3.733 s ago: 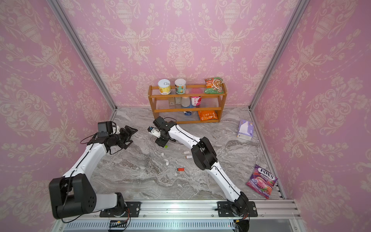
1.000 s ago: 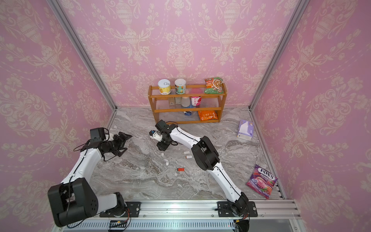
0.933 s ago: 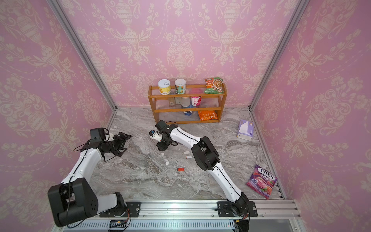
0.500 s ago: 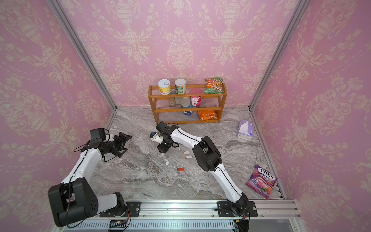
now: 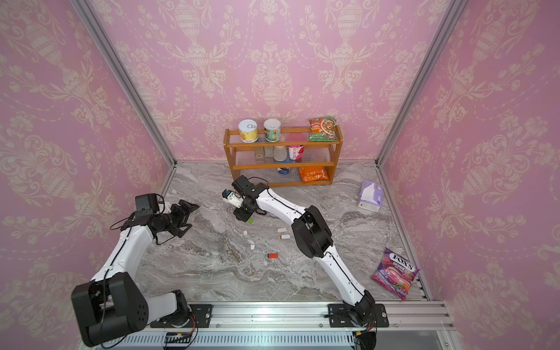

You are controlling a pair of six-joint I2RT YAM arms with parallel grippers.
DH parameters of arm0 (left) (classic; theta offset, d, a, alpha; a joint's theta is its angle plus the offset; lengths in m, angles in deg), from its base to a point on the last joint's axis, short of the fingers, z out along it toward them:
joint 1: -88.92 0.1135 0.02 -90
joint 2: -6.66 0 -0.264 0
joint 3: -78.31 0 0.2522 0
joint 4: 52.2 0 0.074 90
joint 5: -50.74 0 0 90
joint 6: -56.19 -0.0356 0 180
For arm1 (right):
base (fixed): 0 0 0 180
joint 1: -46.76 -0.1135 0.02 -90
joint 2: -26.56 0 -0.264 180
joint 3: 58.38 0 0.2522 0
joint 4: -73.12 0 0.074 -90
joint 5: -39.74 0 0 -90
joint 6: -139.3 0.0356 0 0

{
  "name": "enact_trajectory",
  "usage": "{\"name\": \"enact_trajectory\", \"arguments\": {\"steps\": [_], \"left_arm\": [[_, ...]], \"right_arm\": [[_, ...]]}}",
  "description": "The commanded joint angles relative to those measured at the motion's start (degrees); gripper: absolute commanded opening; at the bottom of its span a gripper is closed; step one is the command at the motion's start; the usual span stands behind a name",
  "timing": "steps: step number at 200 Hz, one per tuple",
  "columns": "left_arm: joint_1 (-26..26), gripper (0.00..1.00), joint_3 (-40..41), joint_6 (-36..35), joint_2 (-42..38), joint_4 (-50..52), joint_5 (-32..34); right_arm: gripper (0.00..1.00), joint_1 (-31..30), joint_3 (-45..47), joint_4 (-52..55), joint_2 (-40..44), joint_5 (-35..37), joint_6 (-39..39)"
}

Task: Close the usb drive cover
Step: Adjust the cover at the center of the board, then pick up the cover from the center of the board.

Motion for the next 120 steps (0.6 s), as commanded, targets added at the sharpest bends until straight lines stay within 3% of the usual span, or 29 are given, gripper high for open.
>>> {"name": "enact_trajectory", "arguments": {"steps": [1,120], "left_arm": [[0.43,0.91,-0.68,-1.77,-1.58,2.34,0.18],[0.44,0.9,0.37,-1.13,-2.01,1.61,-0.27]], "right_arm": [[0.45,0.26,-2.11,1.59,-3.54,2.0,-0.69],[0.43,-0.3,-2.37,4.02,-5.92,3.76,-0.81]]}}
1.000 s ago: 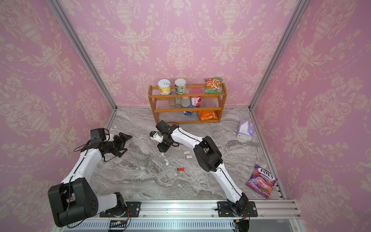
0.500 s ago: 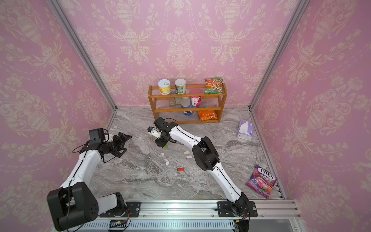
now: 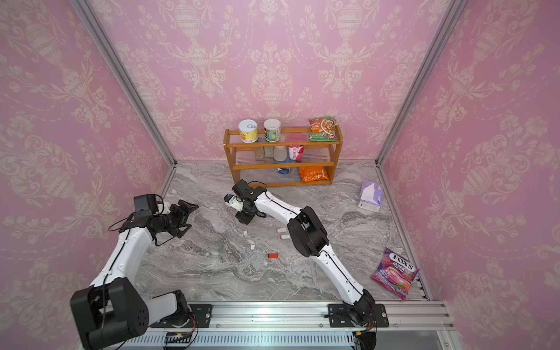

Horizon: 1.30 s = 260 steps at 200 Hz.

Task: Close the usb drive cover
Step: Pick up the cover from the center of the board.

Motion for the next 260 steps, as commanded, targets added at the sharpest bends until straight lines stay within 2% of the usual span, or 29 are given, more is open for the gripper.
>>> {"name": "enact_trajectory", "arguments": {"steps": [1,70,128,260], "left_arm": [[0.45,0.91,0.37,-1.16,-0.44,0.49,-0.35],[0.44,0.91,1.22,-1.44,-0.52,0.26,-0.53],[0.43,0.91,1.25,-1.64,-0.89,0.59,-0.61],[0.46,0.91,1.6,-1.16,-1.06,0.47,-0.95]], "right_arm": [[0.43,-0.42,-0.79,3.29,-1.73,1.51,-0.44],[0.41,-1.25,-1.23,3.47,-2.72,1.42,-0.66],[0.37,-1.81,-4.09,5.69,-4.75,2.62,-0.46],[0.34,-1.62,-0.59,6.37,-3.54,4.96,-0.84]]}}
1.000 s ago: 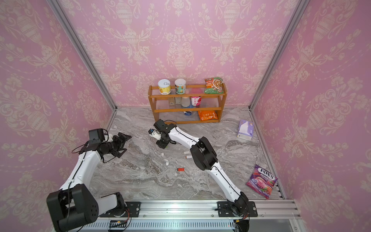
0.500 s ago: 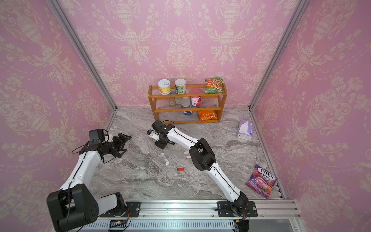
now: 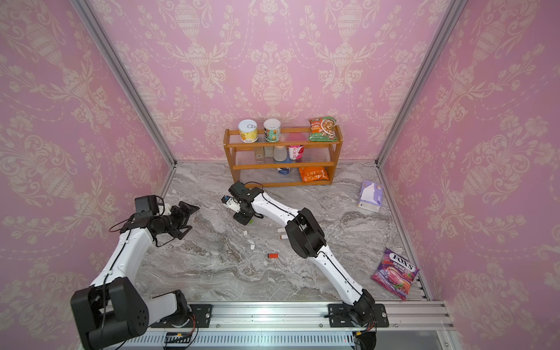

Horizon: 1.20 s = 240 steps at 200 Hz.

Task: Close the usb drive cover
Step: Pick up the cover from the center of the board.

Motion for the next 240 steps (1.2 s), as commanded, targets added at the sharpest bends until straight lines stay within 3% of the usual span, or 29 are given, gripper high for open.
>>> {"name": "enact_trajectory", "arguments": {"steps": [1,50,90,121,153,200,240], "left_arm": [[0.46,0.91,0.58,-1.16,-1.03,0.46,-0.98],[0.44,0.91,1.01,-0.9,-0.85,0.21,-1.64],[0.37,0.9,1.63,1.01,-0.79,-2.47,-4.89],[-1.81,0.88,1.81,1.39,-1.11,-4.69,-7.26],[-7.95,0.85,0.87,1.06,-0.23,-6.64,-8.68],[-14.96,0.75,-0.75,2.7,3.39,-13.02,-14.51],[-20.57,0.68,-3.01,4.55,5.87,-18.29,-18.83]], "right_arm": [[0.34,-0.24,2.91,4.1,-1.62,2.13,-0.64],[0.25,-0.08,3.66,3.76,-1.58,1.62,-0.42],[0.03,0.57,4.3,3.62,-0.68,-0.61,0.73],[0.02,1.94,9.57,-0.67,4.97,-4.09,2.62],[0.03,4.2,18.69,-6.21,15.23,-13.23,4.91],[0.04,6.97,35.17,-14.37,30.84,-21.77,6.56],[0.07,8.26,41.09,-15.38,37.78,-29.31,5.68]]}}
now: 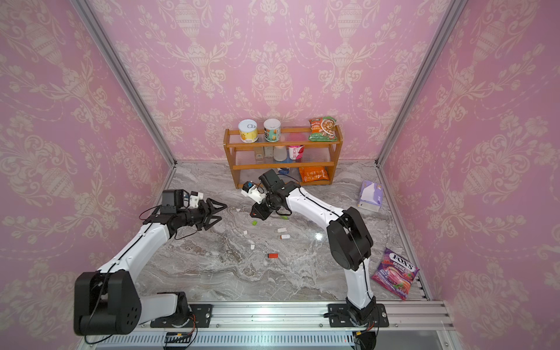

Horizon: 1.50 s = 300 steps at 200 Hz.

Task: Close the usb drive cover
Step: Pick up the cover from the center of the board.

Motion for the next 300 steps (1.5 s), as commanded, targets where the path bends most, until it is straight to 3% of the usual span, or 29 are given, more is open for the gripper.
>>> {"name": "enact_trajectory", "arguments": {"steps": [1,35,80,158,225,300], "left_arm": [[-3.53,0.68,-2.73,2.37,1.41,-5.99,-5.65],[-9.19,0.65,-7.57,-0.03,3.37,-3.97,-7.82],[-10.95,0.58,-8.37,-0.91,4.42,-2.47,-8.69],[-17.01,0.55,-10.74,-3.82,8.42,0.27,-10.69],[-17.42,0.55,-11.95,-4.54,9.14,1.93,-10.43],[-18.7,0.47,-11.76,-2.35,9.4,-0.86,-10.21]], "right_arm": [[0.07,0.38,3.13,-1.65,2.72,-8.0,0.27],[0.1,0.99,5.97,-2.83,6.23,-10.14,-1.05],[0.1,2.4,9.96,-5.01,9.4,-11.26,-3.42],[0.11,2.93,12.2,-6.66,13.0,-10.2,-4.86],[0.11,2.93,13.57,-6.81,15.67,-10.11,-5.22],[0.12,2.94,13.85,-10.04,16.21,-11.73,-3.22]]}}
